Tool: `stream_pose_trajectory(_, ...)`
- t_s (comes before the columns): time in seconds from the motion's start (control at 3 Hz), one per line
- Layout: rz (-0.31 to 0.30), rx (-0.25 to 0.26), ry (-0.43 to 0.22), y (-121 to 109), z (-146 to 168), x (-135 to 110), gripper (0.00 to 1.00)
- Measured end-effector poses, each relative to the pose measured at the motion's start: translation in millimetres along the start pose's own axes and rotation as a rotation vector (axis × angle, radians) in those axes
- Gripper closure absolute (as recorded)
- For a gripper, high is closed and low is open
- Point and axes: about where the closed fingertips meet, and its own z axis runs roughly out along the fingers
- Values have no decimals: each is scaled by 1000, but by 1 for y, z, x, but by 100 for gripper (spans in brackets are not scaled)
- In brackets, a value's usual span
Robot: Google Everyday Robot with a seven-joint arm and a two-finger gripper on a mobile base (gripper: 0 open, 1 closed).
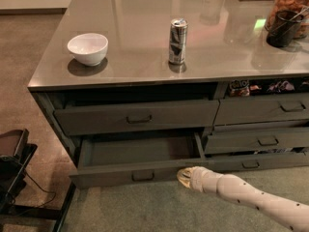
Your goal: Close middle drawer
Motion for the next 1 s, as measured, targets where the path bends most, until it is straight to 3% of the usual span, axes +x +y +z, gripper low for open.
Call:
stream_pose_trajectory(0.67, -32, 94, -10, -35, 14, 8, 100)
stream_pose_trajectory(1.0, -44, 116, -8, -54, 22, 12, 100)
